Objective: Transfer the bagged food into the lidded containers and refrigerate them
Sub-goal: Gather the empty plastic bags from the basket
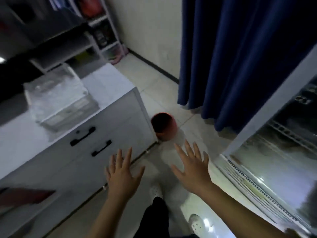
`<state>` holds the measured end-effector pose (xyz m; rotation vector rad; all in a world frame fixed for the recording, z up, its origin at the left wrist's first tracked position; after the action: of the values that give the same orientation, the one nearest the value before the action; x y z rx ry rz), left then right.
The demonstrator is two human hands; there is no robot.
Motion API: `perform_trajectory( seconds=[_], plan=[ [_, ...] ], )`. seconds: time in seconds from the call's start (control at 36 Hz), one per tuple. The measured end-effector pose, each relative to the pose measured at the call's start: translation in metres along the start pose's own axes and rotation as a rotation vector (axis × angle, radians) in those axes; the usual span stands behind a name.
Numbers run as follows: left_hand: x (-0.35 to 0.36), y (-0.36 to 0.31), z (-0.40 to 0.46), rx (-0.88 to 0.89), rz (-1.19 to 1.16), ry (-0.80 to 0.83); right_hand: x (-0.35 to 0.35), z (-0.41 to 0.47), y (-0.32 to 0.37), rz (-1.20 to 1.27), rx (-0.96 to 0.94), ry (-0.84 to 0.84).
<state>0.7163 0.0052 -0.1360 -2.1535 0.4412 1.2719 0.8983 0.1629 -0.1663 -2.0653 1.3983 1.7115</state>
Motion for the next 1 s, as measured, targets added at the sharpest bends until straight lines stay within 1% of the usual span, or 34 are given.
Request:
perform_trajectory(
  seconds=[0.11,0.19,0.28,0.36,0.44,0.53,0.64,0.83,1.0],
  plan=[
    [-0.02,0.07,-0.021,-0.197,-0.069,-0.058,0.014,0.023,0.067,-0.014,-0.153,0.068],
    [-0.03,0.115,-0.03,-0.312,-0.146,-0.113,0.025,0.042,0.116,0.006,-0.246,0.126],
    [-0.042,0.157,-0.03,-0.386,-0.2,-0.124,0.033,0.062,0.165,-0.023,-0.304,0.174],
    [-0.057,0.197,-0.028,-0.422,-0.288,-0.165,0.04,0.078,0.213,-0.035,-0.346,0.18],
    [-0.076,0.234,-0.017,-0.425,-0.367,-0.219,0.041,0.097,0.256,-0.009,-0.381,0.174],
    [-0.095,0.267,0.001,-0.397,-0.419,-0.233,0.036,0.118,0.293,-0.012,-0.398,0.146],
    [-0.126,0.296,0.027,-0.334,-0.406,-0.255,0.018,0.146,0.332,-0.006,-0.428,0.11],
    [-0.19,0.32,0.079,-0.233,-0.469,-0.317,-0.027,0.206,0.377,-0.039,-0.499,0.0],
    [-0.253,0.32,0.147,-0.201,-0.409,-0.338,-0.06,0.281,0.409,-0.089,-0.498,0.037]
  ],
)
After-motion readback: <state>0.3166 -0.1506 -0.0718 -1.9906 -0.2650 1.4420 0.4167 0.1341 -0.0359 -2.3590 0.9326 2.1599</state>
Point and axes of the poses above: each hand's wrist, its own z-axis towards the middle knuckle, its own x-axis out of the palm, y = z × x, the point moved 1 cm from there along z, towards the middle knuckle, and after that the axes turned 9 degrees about y, right-handed, at the moved point
